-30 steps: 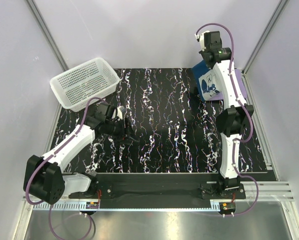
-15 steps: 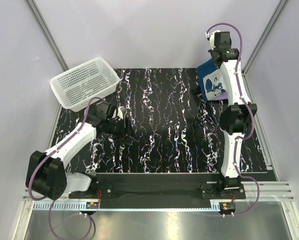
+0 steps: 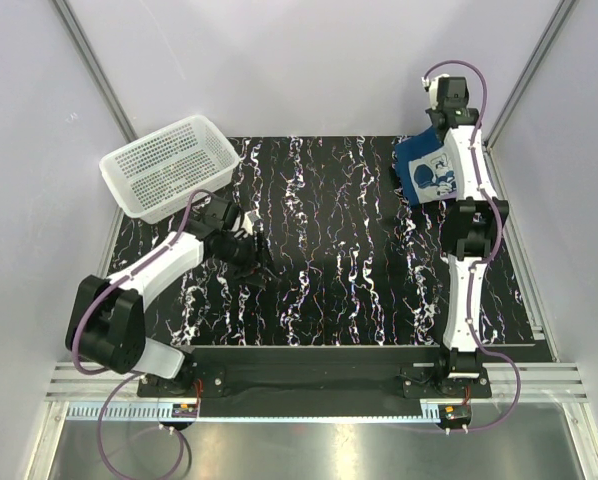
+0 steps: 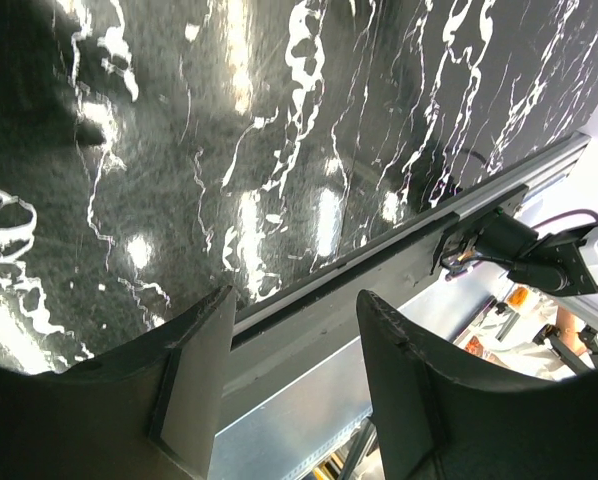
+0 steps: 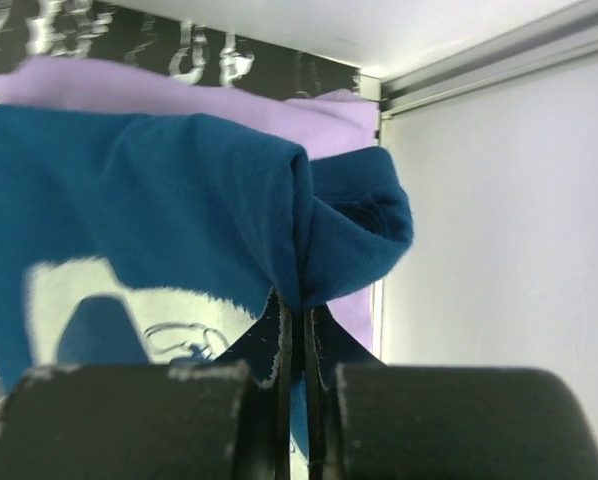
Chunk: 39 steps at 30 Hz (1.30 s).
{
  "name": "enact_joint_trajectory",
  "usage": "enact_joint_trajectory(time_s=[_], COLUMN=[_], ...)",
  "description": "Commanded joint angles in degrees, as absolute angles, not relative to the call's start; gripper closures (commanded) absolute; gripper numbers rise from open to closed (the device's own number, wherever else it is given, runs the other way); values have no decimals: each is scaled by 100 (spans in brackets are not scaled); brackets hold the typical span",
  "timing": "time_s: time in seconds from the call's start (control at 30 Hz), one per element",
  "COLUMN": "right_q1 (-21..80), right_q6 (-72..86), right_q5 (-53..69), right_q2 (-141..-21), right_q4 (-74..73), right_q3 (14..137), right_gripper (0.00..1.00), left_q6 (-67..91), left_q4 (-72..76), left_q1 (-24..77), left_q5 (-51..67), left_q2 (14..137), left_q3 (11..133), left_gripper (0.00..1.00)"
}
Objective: Fold and stack the t-shirts
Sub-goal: Neatly place the folded tshirt to the corner
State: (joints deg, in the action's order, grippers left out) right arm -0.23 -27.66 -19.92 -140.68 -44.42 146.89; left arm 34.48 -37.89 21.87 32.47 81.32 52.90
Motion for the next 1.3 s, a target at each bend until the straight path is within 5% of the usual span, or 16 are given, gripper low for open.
enact_joint_trajectory(time_s=[0.0,0.5,0.63,0.67,0.73,1.03,1.27], right_q1=[-272,-808,-817,-800,-809,-440,245], right_q6=[-2786,-2795,-3022,-3084,-3111,-1144,245], right_q5=[-1881,-1871,-1846,-2124,-2538,-2549,-928], right_q2=[-14255,-15380,-15644,-15784,-15847,-13212,-11147], right_q4=[-3789,-2269,-963,-810,-703,-2195,-4385], right_q3=[15047,15161,15153,15248,15625,14793,13486], right_gripper=[100,96,54,24,0,0,0], left_q6=[3331,3542,3665,3674,3709,4287,4912], left_q4=[-3797,-3876,-3955,-3990,-4173,-4676,-4466], left_q1=[2162,2171,2188,2206,2232,2513,2786], left_q5=[3437,3331,3296,3270,3191,2698,2101], left_q2=[8331,9035,8957,8913,8711,7455,6154], left_q3=[5703,6258,6267,6275,6328,6443,5979], left_gripper=[44,44,44,44,44,44,43])
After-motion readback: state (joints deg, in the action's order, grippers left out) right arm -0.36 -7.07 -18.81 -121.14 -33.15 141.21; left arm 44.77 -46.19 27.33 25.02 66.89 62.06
